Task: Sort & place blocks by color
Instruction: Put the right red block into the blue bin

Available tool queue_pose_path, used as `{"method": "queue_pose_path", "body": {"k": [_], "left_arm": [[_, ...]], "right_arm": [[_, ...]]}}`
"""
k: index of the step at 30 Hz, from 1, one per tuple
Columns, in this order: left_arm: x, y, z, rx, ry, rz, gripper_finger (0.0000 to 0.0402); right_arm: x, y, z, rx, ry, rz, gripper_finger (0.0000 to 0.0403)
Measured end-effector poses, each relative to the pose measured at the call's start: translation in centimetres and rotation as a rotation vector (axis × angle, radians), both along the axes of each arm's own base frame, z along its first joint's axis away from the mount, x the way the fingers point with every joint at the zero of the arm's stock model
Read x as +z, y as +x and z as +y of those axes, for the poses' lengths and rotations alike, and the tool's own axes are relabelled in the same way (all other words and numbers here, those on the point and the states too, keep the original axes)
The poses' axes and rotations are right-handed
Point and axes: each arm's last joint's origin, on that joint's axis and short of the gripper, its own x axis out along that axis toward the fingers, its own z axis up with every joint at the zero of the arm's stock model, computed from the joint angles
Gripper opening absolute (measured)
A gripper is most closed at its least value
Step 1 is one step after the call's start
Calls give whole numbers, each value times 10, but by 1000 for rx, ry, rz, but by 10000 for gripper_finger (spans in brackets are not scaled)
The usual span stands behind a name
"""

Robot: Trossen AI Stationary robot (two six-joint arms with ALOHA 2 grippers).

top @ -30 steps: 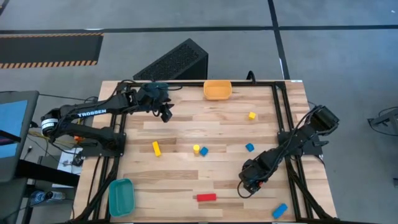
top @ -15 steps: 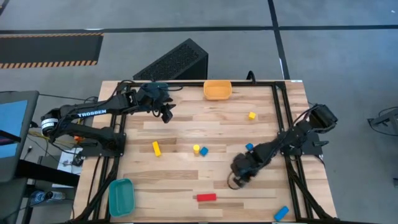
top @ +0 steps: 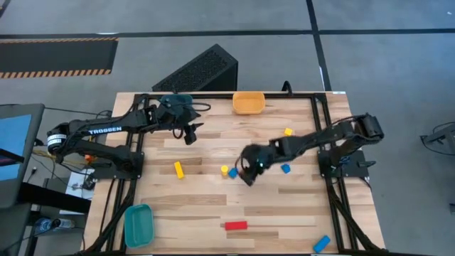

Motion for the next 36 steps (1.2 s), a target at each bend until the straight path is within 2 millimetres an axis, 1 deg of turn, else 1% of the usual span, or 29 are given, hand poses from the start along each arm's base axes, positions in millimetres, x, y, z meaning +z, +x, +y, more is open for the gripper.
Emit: {"method": "queue_pose_path", "body": {"k": [2, 6, 9, 13, 15, 17, 20, 26, 29, 31, 36], "left_arm": [[2, 3, -5, -45, -3, -25, 182], [7, 11, -20, -237, 37, -76, 211], [14, 17, -31, -344, 131, -131, 220], [28, 24, -40, -408, 266, -253, 222], [35, 26, -43, -418, 313, -323, 222], [41, 27, -44, -420, 336, -382, 222], [46, 28, -44, -406, 317, -441, 222], [44, 36, -42, -382, 256, -492, 222], [39, 42, -41, -363, 230, -497, 222], [39, 48, -39, -330, 240, -509, 222], [34, 59, -36, -293, 233, -475, 222]], "right_arm": [[15, 3, -12, -2, 2, -117, 123], [43, 5, -38, -2, 16, -336, 123], [59, 5, -57, 8, 40, -467, 123], [73, 4, -83, 29, 112, -610, 123], [76, 5, -92, 24, 135, -649, 123], [75, 4, -100, 16, 160, -648, 123], [79, 2, -110, 9, 164, -683, 123], [86, -1, -123, -13, 145, -754, 123], [85, -2, -128, -25, 143, -746, 123], [85, -3, -129, -17, 142, -749, 123], [90, -3, -130, 11, 128, -768, 123]]}}
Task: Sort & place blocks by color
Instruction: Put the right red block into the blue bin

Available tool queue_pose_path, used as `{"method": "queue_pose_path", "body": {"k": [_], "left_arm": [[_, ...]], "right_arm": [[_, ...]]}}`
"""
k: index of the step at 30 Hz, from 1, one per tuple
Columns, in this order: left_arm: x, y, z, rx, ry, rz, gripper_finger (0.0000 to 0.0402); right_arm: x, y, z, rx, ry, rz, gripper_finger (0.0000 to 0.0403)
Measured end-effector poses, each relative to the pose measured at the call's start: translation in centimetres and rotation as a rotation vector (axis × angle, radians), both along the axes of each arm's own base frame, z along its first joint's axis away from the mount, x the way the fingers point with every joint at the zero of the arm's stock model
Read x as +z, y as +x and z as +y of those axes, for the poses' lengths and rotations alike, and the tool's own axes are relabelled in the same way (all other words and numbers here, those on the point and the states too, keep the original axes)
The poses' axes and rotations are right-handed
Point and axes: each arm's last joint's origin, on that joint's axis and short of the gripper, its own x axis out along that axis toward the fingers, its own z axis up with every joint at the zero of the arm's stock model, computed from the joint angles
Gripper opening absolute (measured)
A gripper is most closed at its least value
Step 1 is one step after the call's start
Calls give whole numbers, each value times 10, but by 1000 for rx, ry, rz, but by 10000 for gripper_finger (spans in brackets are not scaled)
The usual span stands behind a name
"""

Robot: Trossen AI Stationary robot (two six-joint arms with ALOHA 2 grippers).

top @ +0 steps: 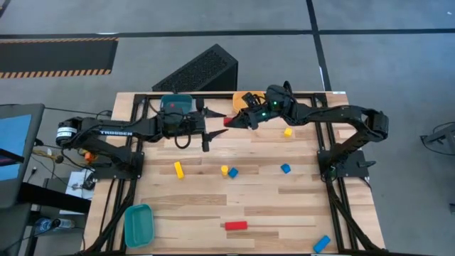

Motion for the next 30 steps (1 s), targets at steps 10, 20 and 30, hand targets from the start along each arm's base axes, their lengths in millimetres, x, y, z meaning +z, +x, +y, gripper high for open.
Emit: {"method": "queue_pose_path", "body": {"k": [10, 20, 30], "left_arm": [[10, 7, 3, -7, 74, -27, 145], [3, -15, 56, 463, -182, 14, 95], [-82, -80, 171, 963, -605, 449, 121]], "right_arm": [[2, 0, 1, 32, 29, 3, 144], [-4, -6, -21, -106, 36, 49, 298], [-23, -7, -18, -138, -24, 221, 301]]}}
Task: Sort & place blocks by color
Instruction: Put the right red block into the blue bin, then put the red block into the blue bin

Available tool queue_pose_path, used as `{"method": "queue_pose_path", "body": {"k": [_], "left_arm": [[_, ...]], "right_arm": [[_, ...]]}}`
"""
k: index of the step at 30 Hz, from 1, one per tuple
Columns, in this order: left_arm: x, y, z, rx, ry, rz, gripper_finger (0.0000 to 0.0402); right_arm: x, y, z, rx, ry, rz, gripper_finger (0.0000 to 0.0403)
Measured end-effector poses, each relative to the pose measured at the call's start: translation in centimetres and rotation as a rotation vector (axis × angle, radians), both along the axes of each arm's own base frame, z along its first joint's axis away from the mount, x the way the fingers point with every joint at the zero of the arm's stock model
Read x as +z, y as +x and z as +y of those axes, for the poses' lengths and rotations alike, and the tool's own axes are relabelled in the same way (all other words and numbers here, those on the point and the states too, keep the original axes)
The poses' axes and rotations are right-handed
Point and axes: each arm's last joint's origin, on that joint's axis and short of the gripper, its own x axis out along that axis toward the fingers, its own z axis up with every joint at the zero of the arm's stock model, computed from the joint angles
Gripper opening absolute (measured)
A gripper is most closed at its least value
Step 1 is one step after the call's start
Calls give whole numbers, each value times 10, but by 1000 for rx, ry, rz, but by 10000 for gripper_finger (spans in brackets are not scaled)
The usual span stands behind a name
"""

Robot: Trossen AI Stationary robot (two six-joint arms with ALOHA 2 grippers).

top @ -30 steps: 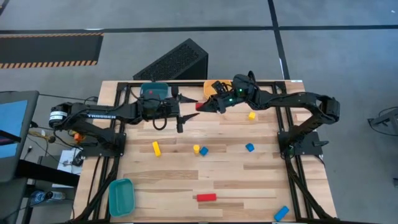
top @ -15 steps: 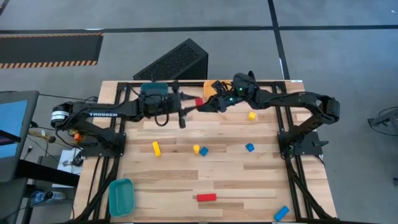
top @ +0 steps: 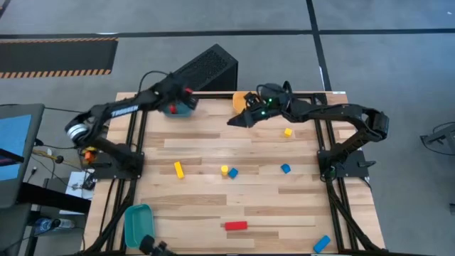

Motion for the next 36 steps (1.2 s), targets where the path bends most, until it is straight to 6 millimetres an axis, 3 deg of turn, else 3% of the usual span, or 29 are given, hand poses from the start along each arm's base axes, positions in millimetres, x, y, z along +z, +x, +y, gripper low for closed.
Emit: {"method": "queue_pose_path", "body": {"k": [4, 8, 13, 21, 24, 28, 32, 36], "left_arm": [[-34, -10, 19, 30, -175, 47, 126], [-54, -14, 26, 50, -275, 81, 124], [-60, -18, 27, 116, -268, 153, 138], [-61, -32, 29, 128, -399, 117, 215], [-48, -31, 26, 109, -428, 114, 231], [-13, -21, 14, 57, -354, 76, 232], [33, -12, -14, -9, -215, -47, 214], [62, -7, -49, -57, -141, -143, 195]], "right_arm": [[-2, 2, 7, 3, -2, 20, 301], [-2, 4, 12, 14, -2, 25, 301], [-5, 4, 15, 20, 8, 56, 301], [-8, 3, 14, 6, 11, 84, 302], [-11, 2, 15, 20, -22, 110, 302], [-20, -3, 16, 42, -38, 205, 302], [-22, -9, 14, 49, -59, 252, 302], [-20, -19, 9, 61, -129, 282, 302]]}}
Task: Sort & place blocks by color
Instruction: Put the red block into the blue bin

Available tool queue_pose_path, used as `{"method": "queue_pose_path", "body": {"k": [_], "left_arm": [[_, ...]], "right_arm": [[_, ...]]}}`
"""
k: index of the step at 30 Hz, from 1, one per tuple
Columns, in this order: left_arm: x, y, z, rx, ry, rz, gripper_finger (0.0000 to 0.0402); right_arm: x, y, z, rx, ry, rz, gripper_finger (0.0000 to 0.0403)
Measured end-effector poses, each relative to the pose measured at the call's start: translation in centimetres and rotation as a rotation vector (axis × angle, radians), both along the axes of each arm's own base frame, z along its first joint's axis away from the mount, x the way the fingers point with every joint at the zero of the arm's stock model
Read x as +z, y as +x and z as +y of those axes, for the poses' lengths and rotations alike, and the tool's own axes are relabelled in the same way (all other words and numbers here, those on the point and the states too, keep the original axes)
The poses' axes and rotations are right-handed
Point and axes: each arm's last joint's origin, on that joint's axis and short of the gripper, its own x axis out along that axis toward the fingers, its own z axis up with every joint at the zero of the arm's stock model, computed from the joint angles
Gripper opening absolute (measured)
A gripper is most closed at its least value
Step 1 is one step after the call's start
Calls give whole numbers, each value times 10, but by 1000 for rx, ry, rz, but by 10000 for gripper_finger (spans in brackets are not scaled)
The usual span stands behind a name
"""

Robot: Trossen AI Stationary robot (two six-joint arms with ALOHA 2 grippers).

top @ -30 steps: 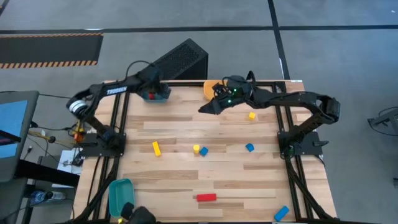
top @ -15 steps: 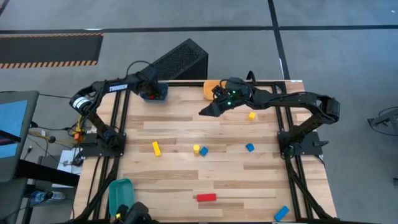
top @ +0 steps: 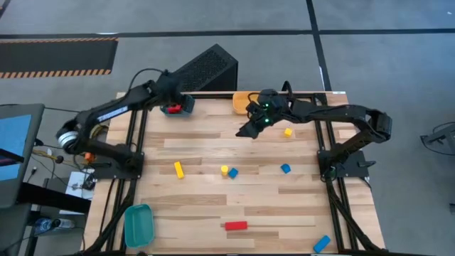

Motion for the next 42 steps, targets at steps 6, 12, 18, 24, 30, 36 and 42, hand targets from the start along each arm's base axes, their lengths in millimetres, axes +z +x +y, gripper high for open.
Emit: {"method": "queue_pose_path", "body": {"k": [6, 12, 18, 24, 30, 36, 42], "left_arm": [[22, 16, -60, -129, 19, -117, 182], [22, 33, -118, -207, 84, -102, 181], [29, 35, -158, -336, 108, -158, 181], [52, 19, -204, -568, 69, -342, 181], [43, 10, -260, -696, 145, -292, 181], [15, 21, -312, -788, 168, -238, 181], [-9, 33, -349, -895, 106, -248, 181]], "right_arm": [[-6, -11, 8, 182, -184, 74, 302], [-10, -2, 52, 382, -260, 82, 302], [-16, 9, 122, 367, -491, 146, 301], [-32, 14, 204, 502, -589, 67, 301], [-60, 21, 285, 489, -645, 82, 301], [-94, 43, 334, 485, -604, 183, 301], [-120, 61, 351, 460, -577, 279, 301]]}}
